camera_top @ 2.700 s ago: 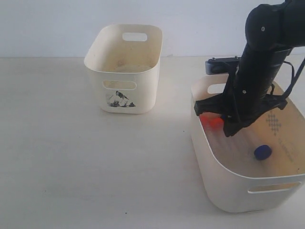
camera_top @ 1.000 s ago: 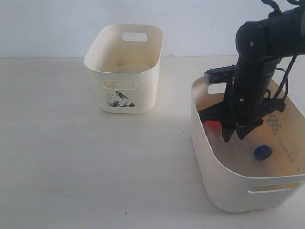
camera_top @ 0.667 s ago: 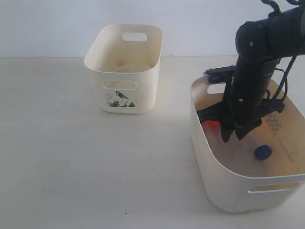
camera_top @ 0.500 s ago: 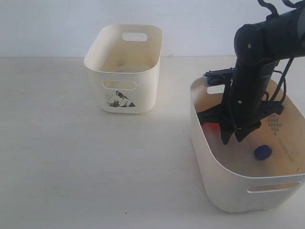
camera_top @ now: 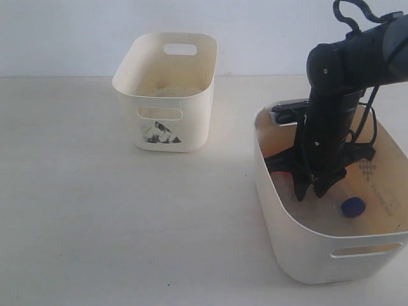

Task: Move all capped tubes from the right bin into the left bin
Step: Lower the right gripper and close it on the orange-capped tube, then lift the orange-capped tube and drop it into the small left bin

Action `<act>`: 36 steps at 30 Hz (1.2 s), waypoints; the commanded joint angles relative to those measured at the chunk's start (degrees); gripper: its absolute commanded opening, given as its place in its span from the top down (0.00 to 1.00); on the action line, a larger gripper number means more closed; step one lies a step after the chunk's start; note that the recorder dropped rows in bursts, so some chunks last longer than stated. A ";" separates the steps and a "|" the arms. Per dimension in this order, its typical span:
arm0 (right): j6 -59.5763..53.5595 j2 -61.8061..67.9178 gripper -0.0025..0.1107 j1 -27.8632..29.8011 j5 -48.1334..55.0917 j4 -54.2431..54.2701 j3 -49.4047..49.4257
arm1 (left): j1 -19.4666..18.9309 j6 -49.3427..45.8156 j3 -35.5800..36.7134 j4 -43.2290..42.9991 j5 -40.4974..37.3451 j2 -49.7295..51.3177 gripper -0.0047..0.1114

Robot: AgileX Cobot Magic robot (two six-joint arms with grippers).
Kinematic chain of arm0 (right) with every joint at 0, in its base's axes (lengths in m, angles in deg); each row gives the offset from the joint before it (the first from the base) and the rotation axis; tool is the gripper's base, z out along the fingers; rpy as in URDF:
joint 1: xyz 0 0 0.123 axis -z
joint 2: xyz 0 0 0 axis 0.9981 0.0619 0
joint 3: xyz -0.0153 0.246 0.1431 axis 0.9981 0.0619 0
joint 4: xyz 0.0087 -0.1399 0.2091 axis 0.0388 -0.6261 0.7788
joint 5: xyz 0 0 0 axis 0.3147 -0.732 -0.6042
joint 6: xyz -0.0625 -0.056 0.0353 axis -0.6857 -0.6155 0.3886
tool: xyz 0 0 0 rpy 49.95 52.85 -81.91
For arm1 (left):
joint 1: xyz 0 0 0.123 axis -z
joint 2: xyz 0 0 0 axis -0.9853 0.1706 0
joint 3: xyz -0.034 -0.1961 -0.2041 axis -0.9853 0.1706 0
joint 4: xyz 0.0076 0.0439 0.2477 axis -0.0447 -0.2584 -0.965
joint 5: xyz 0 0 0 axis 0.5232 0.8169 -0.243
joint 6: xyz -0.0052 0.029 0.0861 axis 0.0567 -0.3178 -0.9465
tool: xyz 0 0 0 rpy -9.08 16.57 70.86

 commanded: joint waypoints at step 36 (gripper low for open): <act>-1.04 -5.34 0.98 -0.48 4.12 1.25 0.27 | 0.08 0.54 -0.21 0.18 0.20 0.03 0.92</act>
